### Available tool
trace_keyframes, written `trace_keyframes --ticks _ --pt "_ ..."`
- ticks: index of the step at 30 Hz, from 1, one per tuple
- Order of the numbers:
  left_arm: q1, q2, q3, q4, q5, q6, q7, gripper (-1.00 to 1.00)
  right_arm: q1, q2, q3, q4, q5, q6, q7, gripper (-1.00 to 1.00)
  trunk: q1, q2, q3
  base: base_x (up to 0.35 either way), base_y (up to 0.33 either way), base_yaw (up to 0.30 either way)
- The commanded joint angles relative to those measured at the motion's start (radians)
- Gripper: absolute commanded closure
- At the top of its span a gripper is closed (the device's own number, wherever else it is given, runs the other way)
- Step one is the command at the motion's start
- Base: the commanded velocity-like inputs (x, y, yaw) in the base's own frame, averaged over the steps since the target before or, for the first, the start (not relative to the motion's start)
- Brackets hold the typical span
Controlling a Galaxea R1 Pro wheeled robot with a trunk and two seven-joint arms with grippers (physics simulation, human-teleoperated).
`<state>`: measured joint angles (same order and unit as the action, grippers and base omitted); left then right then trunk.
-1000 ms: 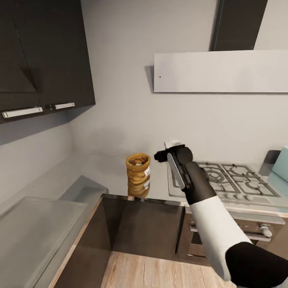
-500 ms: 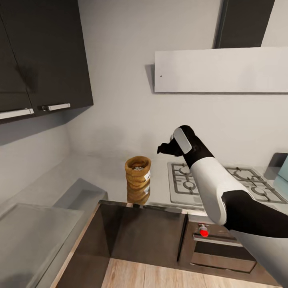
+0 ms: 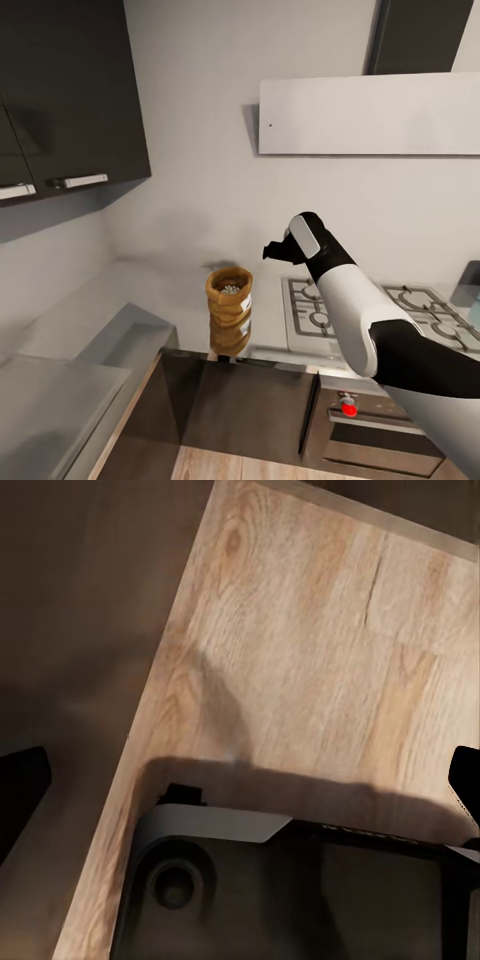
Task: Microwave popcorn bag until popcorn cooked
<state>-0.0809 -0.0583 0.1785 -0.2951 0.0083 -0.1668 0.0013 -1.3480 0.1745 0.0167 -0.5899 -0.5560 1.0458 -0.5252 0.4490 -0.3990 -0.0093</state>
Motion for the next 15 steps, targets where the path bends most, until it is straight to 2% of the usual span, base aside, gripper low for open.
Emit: trace_keyframes --ticks 1,4,10,11,13,14,15 --pt "0.000 0.000 0.002 0.001 0.000 -0.003 0.000 -1.00 0.000 0.000 0.002 -0.001 -0.010 0.001 -0.010 -1.00 0.001 -0.001 -0.001 0.306 0.000 0.000" --pt "0.000 0.000 0.002 0.001 -0.001 -0.003 0.000 -1.00 0.000 0.000 0.002 0.000 -0.010 0.001 -0.010 -1.00 0.001 -0.001 -0.001 0.138 0.000 0.000" --pt "0.000 0.000 0.002 0.001 -0.002 -0.003 0.000 -1.00 0.002 0.000 0.002 0.005 -0.009 0.001 -0.026 -1.00 0.001 -0.001 -0.001 0.019 0.000 0.000" --pt "0.000 0.000 0.002 0.001 -0.002 -0.003 0.000 -1.00 0.003 0.000 0.002 0.006 -0.010 0.001 -0.045 -1.00 0.001 -0.001 -0.001 0.003 0.000 0.000" --pt "0.000 0.000 0.002 0.001 -0.002 -0.003 0.000 -1.00 0.006 0.000 0.002 0.007 -0.020 -0.049 -0.127 -1.00 0.001 -0.001 -0.001 0.001 0.000 0.000" --pt "0.000 0.000 0.002 0.001 -0.002 -0.003 0.000 -1.00 0.010 0.000 0.002 0.008 -0.043 -0.083 -0.163 -1.00 0.001 -0.001 -0.001 0.000 0.000 0.000" --pt "0.000 0.000 0.002 0.001 -0.002 -0.003 0.000 -1.00 0.015 0.000 0.003 0.009 -0.094 -0.122 -0.202 -1.00 0.001 -0.001 -0.001 0.000 0.000 0.000"
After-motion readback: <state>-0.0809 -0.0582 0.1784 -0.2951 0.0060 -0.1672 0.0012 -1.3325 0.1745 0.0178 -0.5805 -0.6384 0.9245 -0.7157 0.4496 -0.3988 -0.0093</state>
